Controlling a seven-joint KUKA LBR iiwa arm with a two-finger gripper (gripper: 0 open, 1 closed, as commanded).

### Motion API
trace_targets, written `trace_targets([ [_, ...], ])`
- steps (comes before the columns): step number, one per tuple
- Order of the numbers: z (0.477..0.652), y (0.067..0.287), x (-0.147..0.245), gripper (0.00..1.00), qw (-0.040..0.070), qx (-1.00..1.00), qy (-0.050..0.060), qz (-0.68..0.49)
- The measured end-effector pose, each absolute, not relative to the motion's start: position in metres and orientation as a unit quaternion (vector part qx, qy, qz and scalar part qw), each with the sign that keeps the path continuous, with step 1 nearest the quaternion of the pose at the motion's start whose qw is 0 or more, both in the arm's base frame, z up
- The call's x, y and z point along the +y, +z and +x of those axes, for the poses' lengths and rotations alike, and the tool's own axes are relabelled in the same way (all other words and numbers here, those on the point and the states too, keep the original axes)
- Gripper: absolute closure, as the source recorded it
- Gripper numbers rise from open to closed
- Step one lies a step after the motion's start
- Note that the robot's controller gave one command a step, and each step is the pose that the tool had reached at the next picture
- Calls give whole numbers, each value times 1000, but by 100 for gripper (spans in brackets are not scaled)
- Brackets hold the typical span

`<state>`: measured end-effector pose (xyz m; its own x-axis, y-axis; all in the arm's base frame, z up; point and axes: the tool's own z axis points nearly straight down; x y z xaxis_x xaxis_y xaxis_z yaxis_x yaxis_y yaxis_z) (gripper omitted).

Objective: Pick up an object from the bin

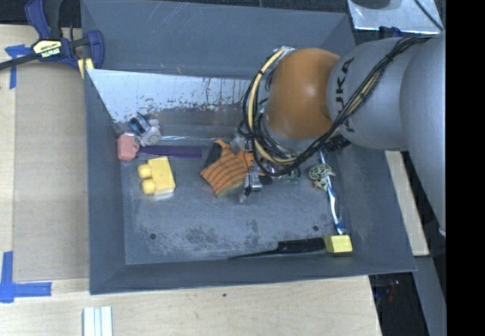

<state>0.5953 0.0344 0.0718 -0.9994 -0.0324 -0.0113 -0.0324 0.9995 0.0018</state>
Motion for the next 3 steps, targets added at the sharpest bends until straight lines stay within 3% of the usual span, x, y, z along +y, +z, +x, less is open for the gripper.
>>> trace_targets([
  [1, 606, 71, 40, 0, 6, 994, 0, -105],
  [2, 596, 74, 34, 100, 9, 1000, 1, -25],
  [3, 596, 74, 34, 100, 9, 1000, 1, -25],
])
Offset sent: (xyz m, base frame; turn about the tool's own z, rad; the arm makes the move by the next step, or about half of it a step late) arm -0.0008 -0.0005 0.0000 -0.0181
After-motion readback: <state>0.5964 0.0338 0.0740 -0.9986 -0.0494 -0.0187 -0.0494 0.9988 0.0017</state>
